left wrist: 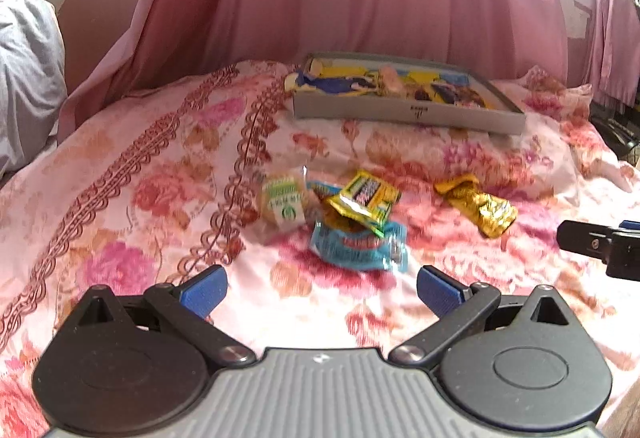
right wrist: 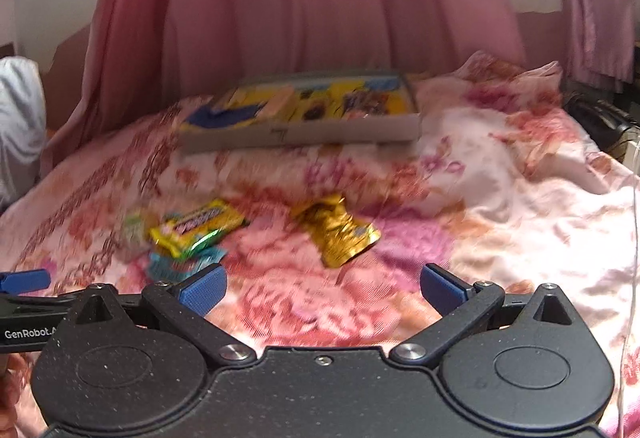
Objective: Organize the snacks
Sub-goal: 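Lift both tools away from the tray toward the remaining snacks, then lower the left tool onto the yellow biscuit pack while the right tool approaches the gold pack, then close the left tool on the yellow biscuit pack while the right tool grasps the gold pack, then carry both packs into the grey tray and open both tools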
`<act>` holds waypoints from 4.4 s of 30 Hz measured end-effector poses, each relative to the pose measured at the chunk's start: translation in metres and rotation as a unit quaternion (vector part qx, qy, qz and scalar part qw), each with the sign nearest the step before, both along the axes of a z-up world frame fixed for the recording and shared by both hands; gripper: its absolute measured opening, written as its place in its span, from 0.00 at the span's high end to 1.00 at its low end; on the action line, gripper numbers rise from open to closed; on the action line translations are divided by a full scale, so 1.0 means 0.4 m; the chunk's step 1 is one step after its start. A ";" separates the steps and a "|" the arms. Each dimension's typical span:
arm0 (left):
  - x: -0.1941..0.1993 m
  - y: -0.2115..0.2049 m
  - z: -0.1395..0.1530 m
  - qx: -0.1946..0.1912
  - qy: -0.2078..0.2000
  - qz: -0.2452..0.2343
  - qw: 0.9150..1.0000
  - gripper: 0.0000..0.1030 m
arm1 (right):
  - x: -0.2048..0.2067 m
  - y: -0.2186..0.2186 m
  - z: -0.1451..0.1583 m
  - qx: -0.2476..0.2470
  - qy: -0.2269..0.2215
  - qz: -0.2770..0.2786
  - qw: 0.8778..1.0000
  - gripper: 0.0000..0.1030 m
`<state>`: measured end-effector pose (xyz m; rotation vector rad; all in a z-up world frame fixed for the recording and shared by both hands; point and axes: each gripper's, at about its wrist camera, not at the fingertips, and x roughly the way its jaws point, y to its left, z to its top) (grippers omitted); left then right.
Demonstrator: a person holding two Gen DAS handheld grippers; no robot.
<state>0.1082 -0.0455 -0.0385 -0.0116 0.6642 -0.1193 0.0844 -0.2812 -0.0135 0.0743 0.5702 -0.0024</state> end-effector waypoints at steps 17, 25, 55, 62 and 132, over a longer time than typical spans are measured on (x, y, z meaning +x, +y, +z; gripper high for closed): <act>0.010 0.017 -0.017 0.011 0.029 -0.006 0.999 0.00 | 0.031 0.051 -0.038 -0.027 0.064 0.042 0.997 0.01; 0.055 0.027 -0.009 0.021 0.026 -0.008 0.999 0.00 | 0.062 0.054 -0.042 -0.010 0.075 0.054 0.996 0.01; 0.314 -0.121 -0.026 0.102 -0.008 -0.138 0.985 0.00 | 0.342 -0.052 -0.099 -0.030 0.026 0.068 0.997 0.01; 0.362 -0.166 -0.063 0.125 0.012 -0.158 0.979 0.00 | 0.395 -0.076 -0.156 -0.026 0.049 0.061 0.997 0.04; 0.409 -0.172 0.054 0.092 -0.001 -0.036 0.995 0.50 | 0.356 0.018 -0.119 -0.045 -0.087 0.123 0.988 0.55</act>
